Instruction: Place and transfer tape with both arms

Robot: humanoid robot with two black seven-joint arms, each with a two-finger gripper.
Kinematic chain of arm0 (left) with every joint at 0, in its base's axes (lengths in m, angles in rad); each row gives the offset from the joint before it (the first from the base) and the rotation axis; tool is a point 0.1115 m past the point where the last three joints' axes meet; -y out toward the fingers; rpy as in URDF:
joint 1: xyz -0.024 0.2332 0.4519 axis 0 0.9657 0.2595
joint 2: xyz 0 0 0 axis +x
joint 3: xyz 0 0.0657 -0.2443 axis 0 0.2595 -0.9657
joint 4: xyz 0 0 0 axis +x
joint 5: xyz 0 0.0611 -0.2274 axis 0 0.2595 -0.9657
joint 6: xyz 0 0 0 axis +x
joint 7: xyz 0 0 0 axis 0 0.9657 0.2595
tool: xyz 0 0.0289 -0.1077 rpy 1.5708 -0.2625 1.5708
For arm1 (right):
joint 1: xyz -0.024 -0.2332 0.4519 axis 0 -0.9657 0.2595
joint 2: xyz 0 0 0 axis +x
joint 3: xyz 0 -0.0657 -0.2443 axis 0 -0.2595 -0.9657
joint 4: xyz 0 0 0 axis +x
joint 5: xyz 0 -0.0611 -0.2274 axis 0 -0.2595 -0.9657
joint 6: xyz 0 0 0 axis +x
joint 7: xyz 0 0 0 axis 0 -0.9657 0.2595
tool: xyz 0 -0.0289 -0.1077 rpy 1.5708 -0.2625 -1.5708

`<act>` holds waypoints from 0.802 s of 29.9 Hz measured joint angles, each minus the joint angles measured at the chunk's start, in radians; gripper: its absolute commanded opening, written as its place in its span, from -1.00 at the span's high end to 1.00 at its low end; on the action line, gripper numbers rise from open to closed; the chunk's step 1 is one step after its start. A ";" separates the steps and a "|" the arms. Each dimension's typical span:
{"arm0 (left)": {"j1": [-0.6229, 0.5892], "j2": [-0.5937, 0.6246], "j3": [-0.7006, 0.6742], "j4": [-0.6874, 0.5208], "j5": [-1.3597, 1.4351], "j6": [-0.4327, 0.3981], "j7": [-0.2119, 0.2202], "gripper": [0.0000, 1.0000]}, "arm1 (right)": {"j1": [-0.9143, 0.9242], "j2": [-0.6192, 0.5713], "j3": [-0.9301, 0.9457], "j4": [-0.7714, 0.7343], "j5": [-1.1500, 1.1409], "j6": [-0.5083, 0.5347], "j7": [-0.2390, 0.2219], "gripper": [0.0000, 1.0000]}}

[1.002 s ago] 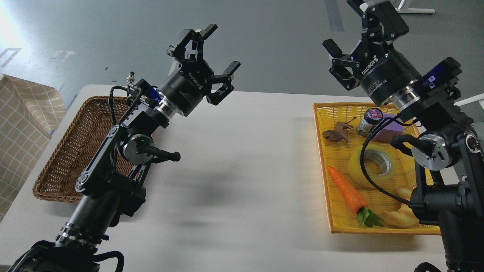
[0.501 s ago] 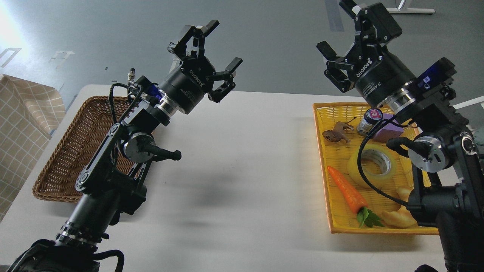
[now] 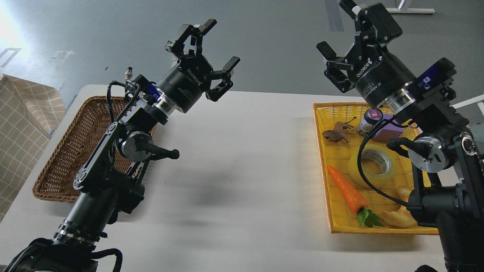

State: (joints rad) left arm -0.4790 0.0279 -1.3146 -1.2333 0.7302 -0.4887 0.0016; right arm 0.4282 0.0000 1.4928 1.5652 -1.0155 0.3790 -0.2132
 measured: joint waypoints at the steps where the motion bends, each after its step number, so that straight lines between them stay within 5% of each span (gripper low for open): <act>1: 0.000 0.000 0.000 0.000 0.000 0.000 0.000 -0.96 | -0.002 0.000 0.000 0.001 0.000 0.000 0.000 -1.00; 24: -0.006 0.004 0.000 0.003 0.000 0.000 0.000 -0.96 | -0.031 0.000 0.000 0.019 0.000 -0.002 0.000 -1.00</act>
State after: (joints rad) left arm -0.4848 0.0317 -1.3146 -1.2302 0.7301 -0.4887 0.0016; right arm 0.3972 0.0000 1.4925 1.5838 -1.0154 0.3769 -0.2131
